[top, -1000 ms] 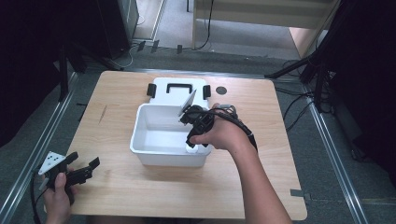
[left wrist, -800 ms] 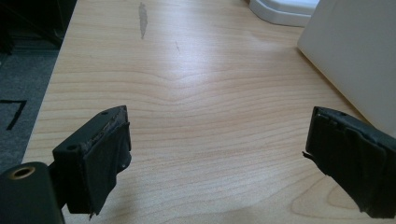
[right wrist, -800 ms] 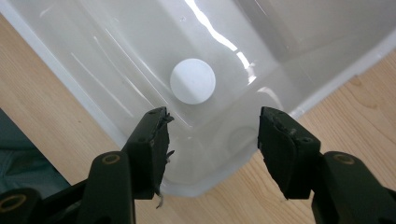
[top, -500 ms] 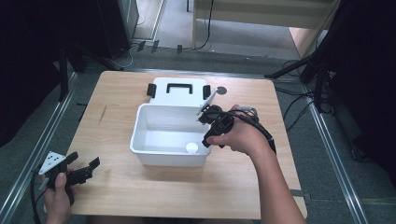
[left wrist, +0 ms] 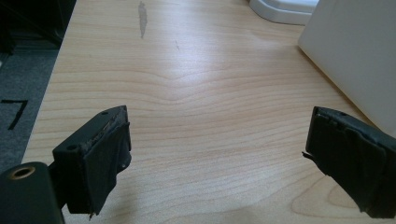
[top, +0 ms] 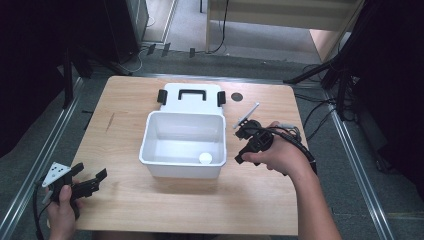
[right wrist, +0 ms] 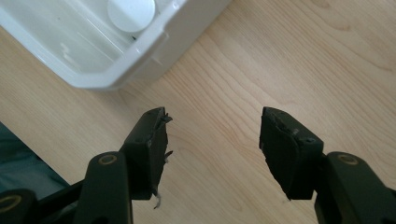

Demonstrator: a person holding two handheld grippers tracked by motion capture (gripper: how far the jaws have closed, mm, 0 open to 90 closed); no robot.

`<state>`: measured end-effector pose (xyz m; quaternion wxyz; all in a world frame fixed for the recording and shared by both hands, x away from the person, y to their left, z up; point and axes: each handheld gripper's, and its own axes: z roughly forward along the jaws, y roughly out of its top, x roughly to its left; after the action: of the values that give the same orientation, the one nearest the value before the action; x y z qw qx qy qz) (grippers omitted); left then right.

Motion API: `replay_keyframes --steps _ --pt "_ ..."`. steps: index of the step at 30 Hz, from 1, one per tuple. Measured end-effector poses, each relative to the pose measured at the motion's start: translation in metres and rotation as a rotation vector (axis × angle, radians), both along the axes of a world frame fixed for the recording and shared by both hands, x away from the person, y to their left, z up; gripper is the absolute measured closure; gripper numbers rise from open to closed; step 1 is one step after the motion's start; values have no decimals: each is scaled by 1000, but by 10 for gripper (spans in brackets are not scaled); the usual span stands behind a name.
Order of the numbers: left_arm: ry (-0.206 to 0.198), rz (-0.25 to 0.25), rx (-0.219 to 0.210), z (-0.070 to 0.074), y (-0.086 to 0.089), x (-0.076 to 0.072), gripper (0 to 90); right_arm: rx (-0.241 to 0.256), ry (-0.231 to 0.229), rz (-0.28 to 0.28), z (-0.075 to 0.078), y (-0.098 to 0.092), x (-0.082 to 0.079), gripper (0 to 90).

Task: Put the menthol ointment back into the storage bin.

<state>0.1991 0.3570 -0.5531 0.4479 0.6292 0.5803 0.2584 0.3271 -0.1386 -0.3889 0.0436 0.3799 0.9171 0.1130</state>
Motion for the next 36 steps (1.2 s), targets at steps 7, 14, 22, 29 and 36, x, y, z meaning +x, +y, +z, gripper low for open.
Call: replay_keyframes --steps 7,14,22,29,36 --pt "-6 6 4 0 0 -1 74 9 18 -45 -9 -18 -6 429" --pt "-4 3 3 0 0 -1 74 9 33 -73 -24 -38 -13 426" --pt "-7 6 -1 0 0 -1 74 7 44 -106 -36 -64 -21 422" --pt "-5 -1 11 0 0 -1 74 45 37 -148 -47 -92 -31 422" --pt "-6 -3 16 0 -1 -1 74 129 -6 -217 -68 -131 -46 422"
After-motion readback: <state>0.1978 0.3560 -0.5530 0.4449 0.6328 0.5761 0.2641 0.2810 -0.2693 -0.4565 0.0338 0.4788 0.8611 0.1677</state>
